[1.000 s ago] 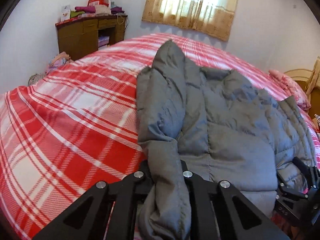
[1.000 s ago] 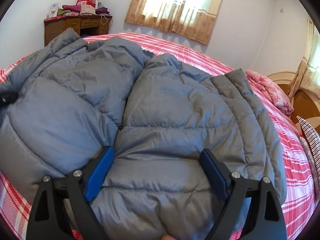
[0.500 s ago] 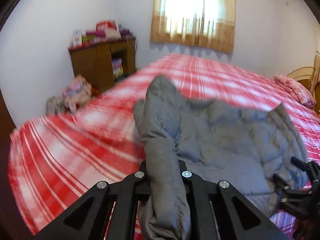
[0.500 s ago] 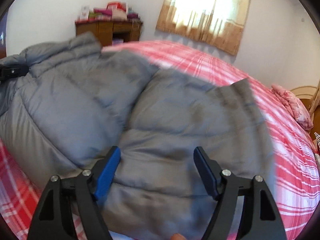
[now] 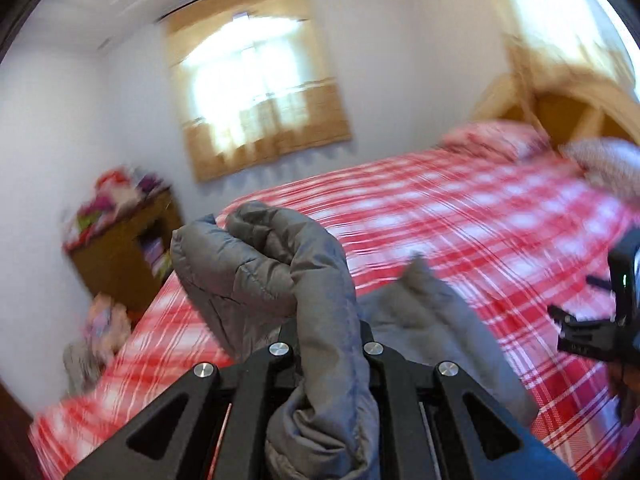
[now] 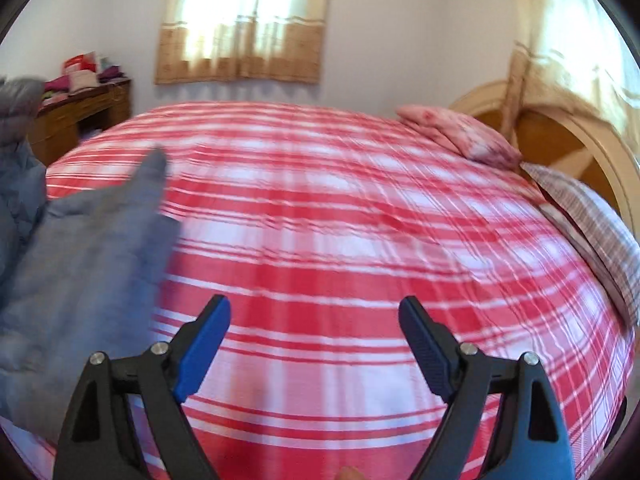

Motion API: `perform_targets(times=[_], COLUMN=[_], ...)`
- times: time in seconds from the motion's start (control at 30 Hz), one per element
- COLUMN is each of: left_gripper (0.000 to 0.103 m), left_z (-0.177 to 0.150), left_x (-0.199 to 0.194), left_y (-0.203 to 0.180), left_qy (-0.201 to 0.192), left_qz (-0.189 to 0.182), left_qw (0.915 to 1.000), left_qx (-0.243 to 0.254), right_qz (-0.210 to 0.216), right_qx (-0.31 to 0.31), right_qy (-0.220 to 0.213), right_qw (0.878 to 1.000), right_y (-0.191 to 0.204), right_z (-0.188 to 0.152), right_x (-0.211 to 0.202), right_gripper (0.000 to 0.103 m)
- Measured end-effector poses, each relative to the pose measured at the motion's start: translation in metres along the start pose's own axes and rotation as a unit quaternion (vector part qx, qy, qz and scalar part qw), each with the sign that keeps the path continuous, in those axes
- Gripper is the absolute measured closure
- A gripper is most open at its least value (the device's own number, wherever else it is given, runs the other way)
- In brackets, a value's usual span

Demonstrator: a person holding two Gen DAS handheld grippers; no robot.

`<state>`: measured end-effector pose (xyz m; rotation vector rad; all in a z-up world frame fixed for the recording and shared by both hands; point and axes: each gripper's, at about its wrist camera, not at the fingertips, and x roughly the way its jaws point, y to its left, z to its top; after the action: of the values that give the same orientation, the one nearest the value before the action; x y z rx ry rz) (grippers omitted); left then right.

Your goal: Fold large clothes

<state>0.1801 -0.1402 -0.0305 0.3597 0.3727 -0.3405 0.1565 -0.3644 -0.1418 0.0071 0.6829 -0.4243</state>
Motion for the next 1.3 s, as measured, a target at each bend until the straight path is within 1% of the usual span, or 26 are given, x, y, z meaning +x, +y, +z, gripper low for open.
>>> perform_targets(times=[0.13, 0.2, 0.27, 0.37, 0.43, 0.5, 0.53, 0.57, 0.6, 0.63, 0.67, 0.7, 0.73, 0.8, 0.83, 0.9, 0.93, 0.97, 1.0, 1.03, 1.07, 1.1, 1.17, 1.2, 1.23, 1.3], left_gripper=[0.096, 0.096, 0.096, 0.092, 0.089, 0.088, 0.084, 0.076, 0.068, 0.041, 0.017, 0.012, 0.011, 0.011, 0.011, 0.007, 0.006, 0.006, 0.006, 0.006, 0.006, 0.006, 0.006, 0.006, 0.006, 0.006], left_z=[-0.011, -0.029, -0.048, -0.059, -0.057, -0.047, -0.041, -0.035, -0.03, -0.023, -0.017, -0.011, -0.003, 0.008, 0.015, 0.023, 0.022, 0.02, 0.014, 0.007, -0.001, -0.009, -0.022, -0.029, -0.034, -0.035], left_x=[0.03, 0.044, 0.051, 0.051, 0.046, 0.027, 0.015, 0.003, -0.007, -0.017, -0.022, -0.029, -0.037, -0.042, -0.042, -0.027, -0.014, 0.007, 0.029, 0.05, 0.067, 0.083, 0.105, 0.115, 0.124, 0.134], left_y=[-0.09, -0.134, -0.169, -0.191, -0.195, -0.195, -0.192, -0.189, -0.183, -0.175, -0.168, -0.158, -0.139, -0.114, -0.093, -0.049, -0.031, -0.005, 0.019, 0.044, 0.064, 0.082, 0.102, 0.109, 0.115, 0.113], left_qy=[0.019, 0.042, 0.046, 0.039, 0.039, 0.019, 0.009, 0.003, -0.002, -0.007, -0.011, -0.021, -0.028, -0.023, -0.023, -0.011, 0.003, 0.036, 0.073, 0.112, 0.136, 0.155, 0.178, 0.189, 0.195, 0.191], left_qz=[-0.033, -0.057, -0.051, -0.045, -0.044, -0.032, -0.031, -0.035, -0.047, -0.058, -0.057, -0.051, -0.044, -0.047, -0.037, 0.009, 0.039, 0.092, 0.136, 0.17, 0.195, 0.214, 0.235, 0.246, 0.252, 0.256], left_qw=[0.9945, 0.9842, 0.9739, 0.9651, 0.9619, 0.9591, 0.9591, 0.9602, 0.9626, 0.9662, 0.9695, 0.9732, 0.978, 0.9842, 0.9888, 0.9962, 0.9972, 0.9946, 0.988, 0.9785, 0.9692, 0.9598, 0.9472, 0.9406, 0.9357, 0.9323], left_qx=[0.097, 0.163, 0.216, 0.255, 0.267, 0.281, 0.281, 0.277, 0.267, 0.251, 0.238, 0.223, 0.202, 0.169, 0.142, 0.087, 0.064, 0.033, 0.003, -0.033, -0.065, -0.095, -0.126, -0.138, -0.152, -0.17], right_qz=[-0.009, -0.004, 0.002, 0.014, 0.018, 0.024, 0.026, 0.027, 0.024, 0.02, 0.018, 0.018, 0.02, 0.025, 0.031, 0.05, 0.062, 0.075, 0.084, 0.092, 0.102, 0.115, 0.132, 0.132, 0.129, 0.131], right_qx=[0.028, 0.044, 0.049, 0.059, 0.067, 0.07, 0.071, 0.07, 0.066, 0.06, 0.056, 0.055, 0.055, 0.058, 0.058, 0.056, 0.049, 0.041, 0.035, 0.026, 0.016, 0.006, -0.015, -0.026, -0.039, -0.037], right_qy=[0.015, 0.021, 0.027, 0.034, 0.036, 0.037, 0.038, 0.038, 0.04, 0.042, 0.044, 0.045, 0.047, 0.043, 0.036, 0.015, 0.003, -0.007, -0.014, -0.02, -0.023, -0.025, -0.011, -0.009, -0.007, 0.016], right_qw=[0.999, 0.999, 0.998, 0.998, 0.997, 0.997, 0.996, 0.996, 0.997, 0.997, 0.997, 0.997, 0.997, 0.997, 0.997, 0.997, 0.997, 0.996, 0.996, 0.995, 0.994, 0.993, 0.991, 0.991, 0.991, 0.991], right_y=[-0.034, -0.045, -0.051, -0.057, -0.059, -0.061, -0.062, -0.063, -0.062, -0.062, -0.061, -0.062, -0.062, -0.062, -0.06, -0.052, -0.043, -0.033, -0.023, -0.009, 0.003, 0.02, 0.059, 0.072, 0.093, 0.125], right_z=[-0.013, -0.018, -0.025, -0.032, -0.033, -0.033, -0.033, -0.033, -0.032, -0.031, -0.03, -0.028, -0.025, -0.012, -0.004, 0.019, 0.034, 0.048, 0.06, 0.075, 0.087, 0.101, 0.126, 0.13, 0.137, 0.141], right_x=[0.009, 0.014, 0.018, 0.025, 0.025, 0.026, 0.025, 0.026, 0.026, 0.026, 0.026, 0.025, 0.023, 0.013, 0.006, -0.011, -0.022, -0.031, -0.038, -0.047, -0.053, -0.06, -0.066, -0.066, -0.065, -0.051], right_gripper=[0.015, 0.015, 0.015, 0.015, 0.015, 0.015, 0.016, 0.016, 0.021, 0.028, 0.03, 0.033, 0.037, 0.044, 0.045, 0.047, 0.049, 0.05, 0.05, 0.052, 0.053, 0.058, 0.059, 0.059, 0.06, 0.06])
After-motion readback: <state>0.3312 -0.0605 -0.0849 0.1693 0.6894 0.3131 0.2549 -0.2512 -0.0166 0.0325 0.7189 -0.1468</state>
